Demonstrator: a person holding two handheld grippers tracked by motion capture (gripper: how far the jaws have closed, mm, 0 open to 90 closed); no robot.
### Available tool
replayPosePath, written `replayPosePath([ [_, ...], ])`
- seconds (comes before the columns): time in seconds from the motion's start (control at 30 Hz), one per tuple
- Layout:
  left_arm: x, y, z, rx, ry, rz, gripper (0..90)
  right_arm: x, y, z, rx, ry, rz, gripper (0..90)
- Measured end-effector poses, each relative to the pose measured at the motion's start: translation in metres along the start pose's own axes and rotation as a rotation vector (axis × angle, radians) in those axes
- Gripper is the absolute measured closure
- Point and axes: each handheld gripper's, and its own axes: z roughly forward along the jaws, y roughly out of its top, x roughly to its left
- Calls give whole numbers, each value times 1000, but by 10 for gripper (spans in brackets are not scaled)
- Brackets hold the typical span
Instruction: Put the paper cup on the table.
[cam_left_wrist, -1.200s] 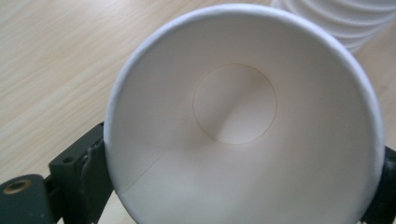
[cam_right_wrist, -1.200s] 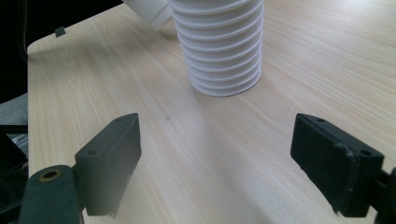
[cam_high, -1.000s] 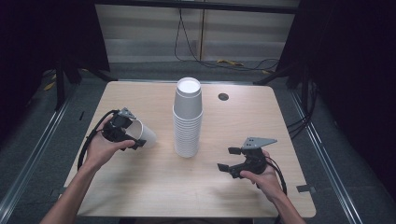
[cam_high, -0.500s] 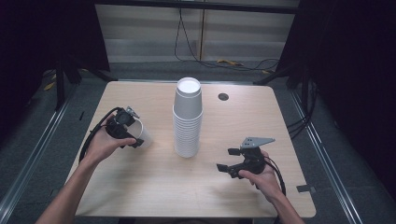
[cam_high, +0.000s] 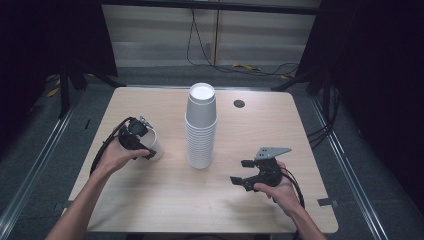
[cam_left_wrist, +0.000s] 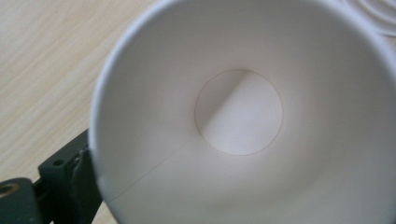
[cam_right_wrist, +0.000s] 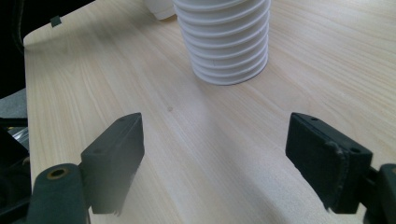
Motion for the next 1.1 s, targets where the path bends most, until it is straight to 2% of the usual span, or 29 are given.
replayPosePath([
  [0.03, 1, -1, 1, -12, -17, -9, 44, 0, 0, 0, 1, 0, 1, 173],
  [0.13, 0, -2, 4, 1, -9, 2, 86, 0, 0, 0, 3, -3, 2, 162],
  [0.17, 0, -3, 4, -2, -10, 2, 131, 0, 0, 0, 3, -5, 3, 159],
  [0.27, 1, -6, 6, -14, -25, -17, 139, 0, 0, 1, 6, -6, 3, 154],
  [0.4, 4, -9, 8, -15, -32, -17, 152, 1, 0, 2, 7, -3, 4, 152],
  [0.47, 4, -10, 8, -19, -25, -35, 155, 0, -1, 2, 10, -2, 6, 151],
  [0.63, 2, -13, 10, 5, 2, -21, 156, 0, -1, 2, 9, -6, 7, 150],
  [0.7, 4, -18, 13, -10, -12, -47, 159, 2, -1, 2, 13, -8, 0, 149],
  [0.73, 5, -19, 14, -7, -11, -47, 159, 2, -1, 2, 15, -7, -1, 149],
  [0.77, 3, -21, 15, -10, -10, -67, 159, 3, -1, 3, 16, -8, -1, 149],
  [0.8, 3, -22, 15, -7, -9, -62, 160, 3, -1, 3, 17, -9, -2, 149],
  [0.87, 1, -27, 14, -33, -36, -89, 163, 3, -2, 4, 23, -12, -3, 149],
  [1.0, -1, -34, 13, -45, -20, -93, 163, 5, -1, 4, 27, -15, -9, 149],
  [1.03, 1, -39, 11, -79, -13, -118, 163, 5, -1, 3, 28, -16, -9, 149],
  [1.1, 1, -42, 9, -94, -22, -128, 160, 5, -1, 3, 29, -16, -3, 148],
])
